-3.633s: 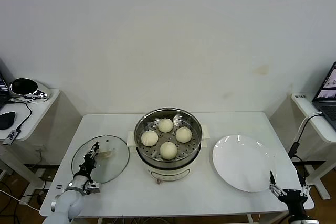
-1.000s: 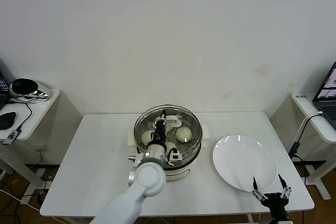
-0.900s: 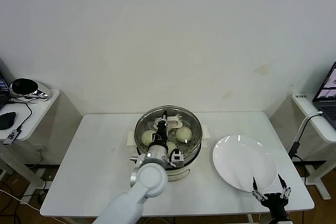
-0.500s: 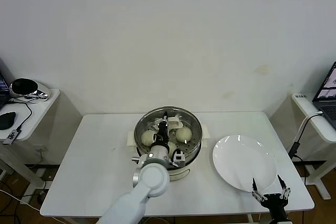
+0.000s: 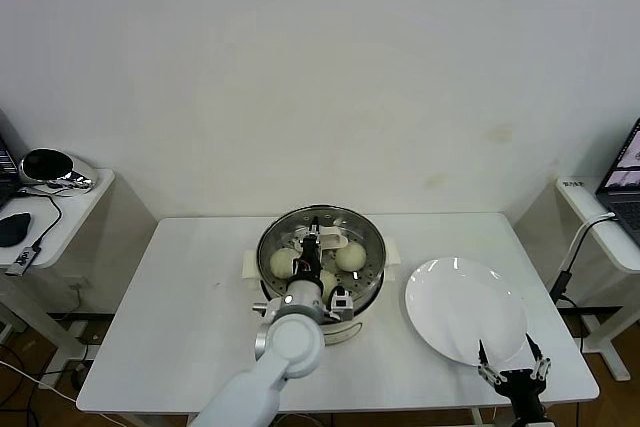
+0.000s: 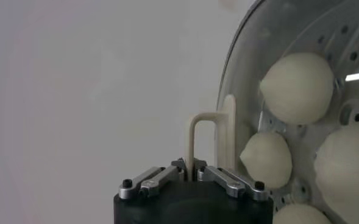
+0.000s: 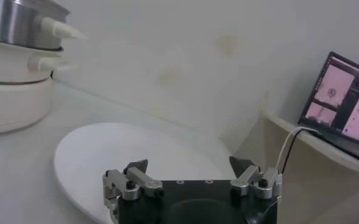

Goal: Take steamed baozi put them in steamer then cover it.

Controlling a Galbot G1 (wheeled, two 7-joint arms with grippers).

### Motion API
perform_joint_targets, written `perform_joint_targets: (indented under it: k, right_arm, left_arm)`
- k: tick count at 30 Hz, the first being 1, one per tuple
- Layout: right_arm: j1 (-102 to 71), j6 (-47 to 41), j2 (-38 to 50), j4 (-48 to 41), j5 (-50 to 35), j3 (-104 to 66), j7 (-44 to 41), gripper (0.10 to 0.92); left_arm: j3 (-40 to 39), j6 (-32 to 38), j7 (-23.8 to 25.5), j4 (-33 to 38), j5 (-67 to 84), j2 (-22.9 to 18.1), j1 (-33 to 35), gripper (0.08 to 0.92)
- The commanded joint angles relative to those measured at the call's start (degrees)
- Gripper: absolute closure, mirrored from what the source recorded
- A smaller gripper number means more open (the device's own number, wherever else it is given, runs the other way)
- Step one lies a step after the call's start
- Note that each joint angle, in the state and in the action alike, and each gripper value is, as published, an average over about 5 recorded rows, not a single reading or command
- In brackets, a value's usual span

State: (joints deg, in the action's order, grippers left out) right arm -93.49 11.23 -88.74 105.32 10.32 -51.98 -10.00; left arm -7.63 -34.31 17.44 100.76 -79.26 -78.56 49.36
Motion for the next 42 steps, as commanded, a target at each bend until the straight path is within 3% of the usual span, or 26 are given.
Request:
perform_joint_targets:
  k: [1, 5, 10, 18, 23, 27, 31, 33, 37, 42]
  right_arm:
    - [-0.1, 0.1, 0.2, -0.1, -0.1, 0.1, -0.1, 0.203]
    - [-0.1, 0.1, 0.4, -0.3, -0.1, 0.2, -0.2, 0.203]
    - [0.0, 0.1, 0.4, -0.4, 0.1, 0.5, -0.2, 0.203]
    - [0.0, 0.3, 0.4, -1.0, 0.1, 0.7, -0.3, 0.203]
    - [-0.2, 0.4, 0.8, -1.4, -0.2, 1.3, -0.3, 0.203]
    - [-0.6, 0.8, 1.3, -1.2, -0.9, 1.7, -0.4, 0.203]
    - [-1.0, 0.9, 1.8, -0.7, -3.0, 3.1, -0.7, 0.203]
    - [-1.1, 0.8, 2.3, -0.5, -5.0, 4.4, -0.9, 0.203]
    - [-1.7, 1.6, 3.5, 0.2, -9.1, 6.9, -2.6, 0.203]
    - [-3.2, 0.7, 5.1, 2.3, -15.8, 10.0, -3.8, 0.203]
  left_arm:
    - [0.3, 1.2, -1.6, -0.6, 0.3, -0.7, 0.2, 0.858]
    - [0.6, 1.5, -1.8, 0.5, 0.1, -0.5, 1.0, 0.819]
    - [0.8, 1.5, -1.8, 4.2, 0.2, 1.4, 2.8, 0.68]
    - [1.4, 2.4, -4.1, 18.3, 4.4, 6.8, 11.4, 0.446]
    - [5.0, 3.8, -8.3, 28.3, 15.2, 9.9, 18.7, 0.307]
    - [14.2, 9.8, -17.1, 33.2, 33.0, 11.5, 27.9, 0.205]
    - [32.1, 24.7, -25.2, 31.3, 62.6, 11.4, 37.6, 0.179]
    - [38.3, 28.4, -27.0, 29.2, 74.7, 11.5, 40.8, 0.178]
    - [43.1, 27.8, -27.7, 28.1, 88.5, 11.0, 47.0, 0.177]
    - [44.1, 28.8, -27.8, 29.0, 93.8, 9.1, 55.5, 0.177]
